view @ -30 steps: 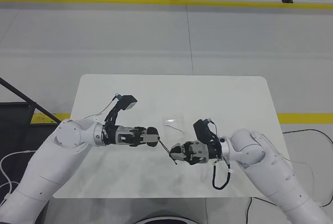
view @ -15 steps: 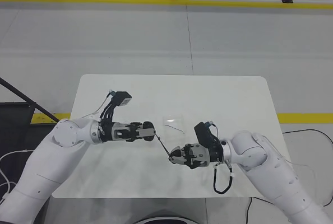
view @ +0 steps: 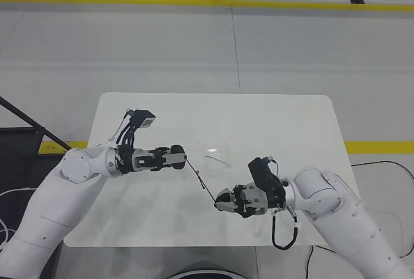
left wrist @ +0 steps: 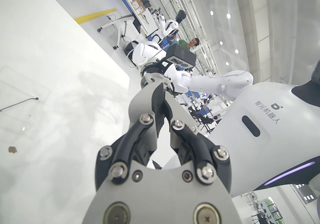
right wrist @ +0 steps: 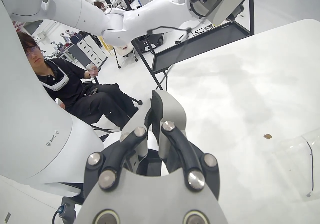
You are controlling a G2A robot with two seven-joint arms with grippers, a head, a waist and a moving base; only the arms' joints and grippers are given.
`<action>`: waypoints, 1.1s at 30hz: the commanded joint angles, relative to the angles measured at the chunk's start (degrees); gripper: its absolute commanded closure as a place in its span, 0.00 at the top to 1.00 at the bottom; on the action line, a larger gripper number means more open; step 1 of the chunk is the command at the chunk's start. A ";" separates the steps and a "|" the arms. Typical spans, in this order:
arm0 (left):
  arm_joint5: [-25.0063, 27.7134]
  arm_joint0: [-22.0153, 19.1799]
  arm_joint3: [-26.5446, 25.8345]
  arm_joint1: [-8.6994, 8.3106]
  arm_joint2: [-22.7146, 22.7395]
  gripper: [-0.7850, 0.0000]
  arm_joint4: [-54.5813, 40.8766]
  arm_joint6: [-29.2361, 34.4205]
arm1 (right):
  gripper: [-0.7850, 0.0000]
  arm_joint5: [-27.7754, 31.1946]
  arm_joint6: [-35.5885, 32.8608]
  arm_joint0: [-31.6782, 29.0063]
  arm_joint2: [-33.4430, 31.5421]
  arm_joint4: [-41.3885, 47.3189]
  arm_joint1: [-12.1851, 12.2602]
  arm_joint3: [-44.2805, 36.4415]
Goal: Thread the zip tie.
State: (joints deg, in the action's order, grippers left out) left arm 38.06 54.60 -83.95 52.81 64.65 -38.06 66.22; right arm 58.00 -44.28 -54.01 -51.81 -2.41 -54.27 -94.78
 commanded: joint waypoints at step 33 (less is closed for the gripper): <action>0.23 1.33 -0.77 -0.73 1.15 0.00 1.54 -0.23 | 0.00 0.00 1.33 -5.50 -5.14 -2.00 3.71 -5.99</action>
State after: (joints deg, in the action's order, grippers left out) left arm 38.27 55.93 -84.61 52.09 65.89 -36.80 66.02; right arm 58.00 -43.12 -59.68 -57.05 -4.02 -50.52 -100.87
